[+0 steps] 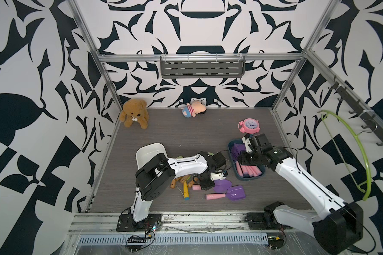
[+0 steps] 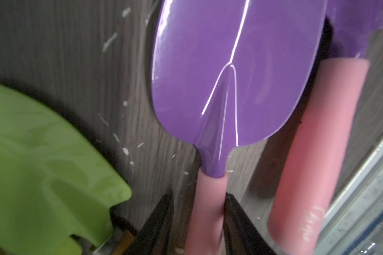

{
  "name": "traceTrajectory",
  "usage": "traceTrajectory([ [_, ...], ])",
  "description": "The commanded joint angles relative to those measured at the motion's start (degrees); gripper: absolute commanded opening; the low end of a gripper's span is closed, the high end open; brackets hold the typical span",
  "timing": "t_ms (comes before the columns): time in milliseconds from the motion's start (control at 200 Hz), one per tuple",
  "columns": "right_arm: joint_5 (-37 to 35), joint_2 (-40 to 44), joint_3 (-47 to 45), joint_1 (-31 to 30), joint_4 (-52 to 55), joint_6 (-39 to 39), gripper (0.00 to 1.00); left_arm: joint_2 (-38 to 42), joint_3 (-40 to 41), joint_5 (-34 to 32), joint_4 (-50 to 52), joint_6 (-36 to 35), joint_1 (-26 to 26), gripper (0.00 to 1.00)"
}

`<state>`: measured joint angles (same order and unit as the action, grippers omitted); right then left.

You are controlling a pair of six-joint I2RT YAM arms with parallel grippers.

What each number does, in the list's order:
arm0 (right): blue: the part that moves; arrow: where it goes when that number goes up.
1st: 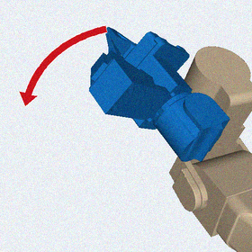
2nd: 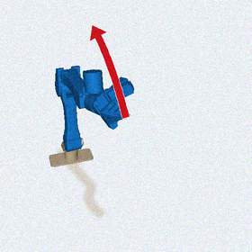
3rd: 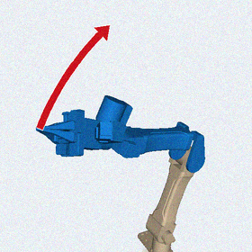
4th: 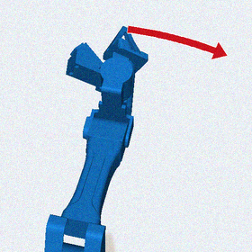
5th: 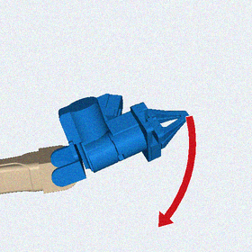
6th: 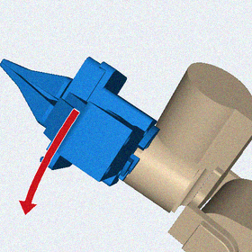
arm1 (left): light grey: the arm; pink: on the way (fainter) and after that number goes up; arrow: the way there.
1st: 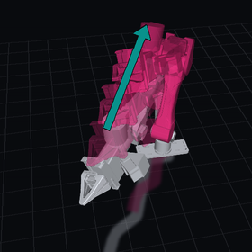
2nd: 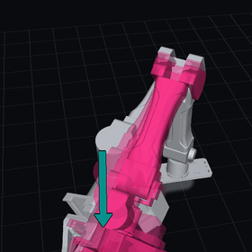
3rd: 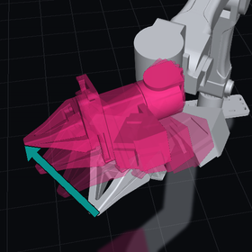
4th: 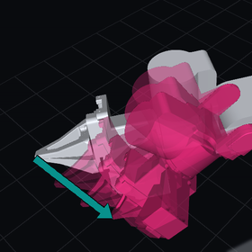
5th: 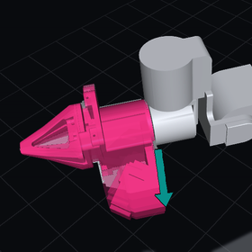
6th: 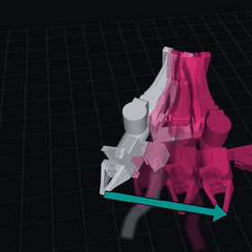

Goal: Sort the small shovels by color and place them into the storage box
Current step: Pick up the shovel from the center of the board.

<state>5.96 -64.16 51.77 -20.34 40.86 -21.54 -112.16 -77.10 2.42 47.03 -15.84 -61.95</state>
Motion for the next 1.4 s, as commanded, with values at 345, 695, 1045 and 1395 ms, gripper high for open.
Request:
traceTrajectory([
  [345, -2.0, 3.69, 0.92, -0.27, 0.53, -1.08, 0.29, 2.12, -2.12, -2.05, -1.32, 0.81, -1.24, 0.16],
  [695, -3.75, 5.26, 2.9, -3.2, -2.23, -4.4, 0.28, 10.43, -0.99, -1.02, -1.58, 3.83, 1.91, 0.0],
  [1045, -11.37, 3.19, 2.34, -15.32, -14.57, -11.81, 0.27, 19.93, 1.1, 2.87, -5.85, 19.81, 19.47, 0.0],
  [1395, -17.97, -11.22, 6.01, -31.96, -28.73, -20.2, 0.27, 23.36, 4.18, 3.21, -9.58, 40.78, 28.31, 0.0],
])
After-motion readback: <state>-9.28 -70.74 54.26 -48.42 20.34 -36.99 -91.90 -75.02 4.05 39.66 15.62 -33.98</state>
